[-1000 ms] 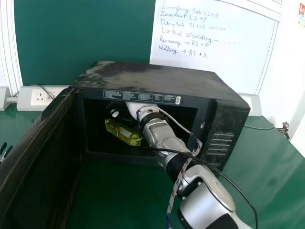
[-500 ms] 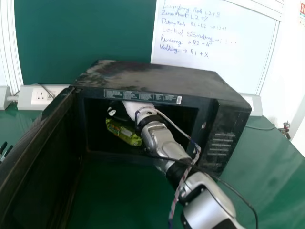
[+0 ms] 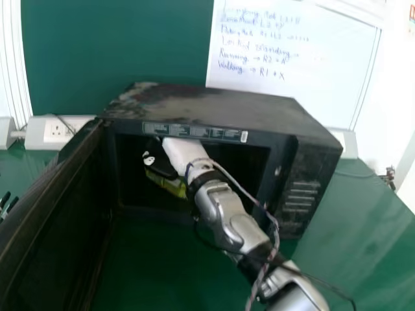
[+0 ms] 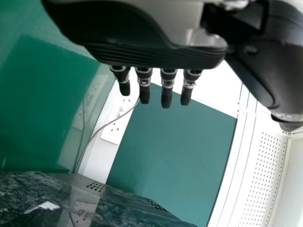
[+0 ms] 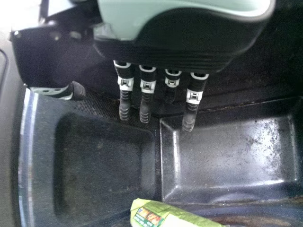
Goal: Put biscuit inside oven
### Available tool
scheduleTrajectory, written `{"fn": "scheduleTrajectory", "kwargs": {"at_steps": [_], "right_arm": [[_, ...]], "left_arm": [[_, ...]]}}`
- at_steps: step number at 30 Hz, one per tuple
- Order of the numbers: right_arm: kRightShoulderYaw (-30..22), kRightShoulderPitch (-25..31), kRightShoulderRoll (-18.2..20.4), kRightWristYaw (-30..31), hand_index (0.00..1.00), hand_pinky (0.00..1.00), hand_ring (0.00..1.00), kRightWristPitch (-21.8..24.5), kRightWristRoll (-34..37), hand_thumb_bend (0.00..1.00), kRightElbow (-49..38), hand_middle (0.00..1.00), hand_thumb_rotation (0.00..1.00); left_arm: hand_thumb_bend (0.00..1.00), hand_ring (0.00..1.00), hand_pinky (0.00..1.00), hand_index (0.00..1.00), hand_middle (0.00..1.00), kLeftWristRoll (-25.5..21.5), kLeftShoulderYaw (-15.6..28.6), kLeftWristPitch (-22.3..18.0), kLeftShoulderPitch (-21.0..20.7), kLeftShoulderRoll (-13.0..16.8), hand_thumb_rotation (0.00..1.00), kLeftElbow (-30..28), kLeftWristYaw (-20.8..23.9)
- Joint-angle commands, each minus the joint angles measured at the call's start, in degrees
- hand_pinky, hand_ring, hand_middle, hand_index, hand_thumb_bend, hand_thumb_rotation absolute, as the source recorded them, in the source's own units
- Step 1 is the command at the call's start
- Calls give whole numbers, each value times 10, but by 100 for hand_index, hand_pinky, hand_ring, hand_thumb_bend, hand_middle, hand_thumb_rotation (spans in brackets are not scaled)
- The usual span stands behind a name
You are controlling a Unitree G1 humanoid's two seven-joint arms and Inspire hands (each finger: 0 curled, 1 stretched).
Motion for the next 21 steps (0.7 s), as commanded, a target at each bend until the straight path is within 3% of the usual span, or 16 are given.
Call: {"fn": "scheduleTrajectory", "kwargs": {"at_steps": [1, 15, 21], "right_arm": [[-10, 17, -11, 6, 81, 72, 82, 5, -7, 55, -35, 85, 44], [-26, 103, -59, 62, 81, 69, 81, 13, -32, 58, -183, 84, 47], [-40, 130, -70, 80, 81, 68, 81, 7, -31, 59, -217, 84, 39]], "left_arm": [[82, 85, 83, 91, 86, -2, 0, 1, -9, 6, 84, 4, -3], [83, 85, 82, 90, 86, 8, 0, -6, -22, 8, 83, 22, -7], [82, 85, 82, 90, 86, 9, -1, -5, -26, 6, 83, 24, -7]]}}
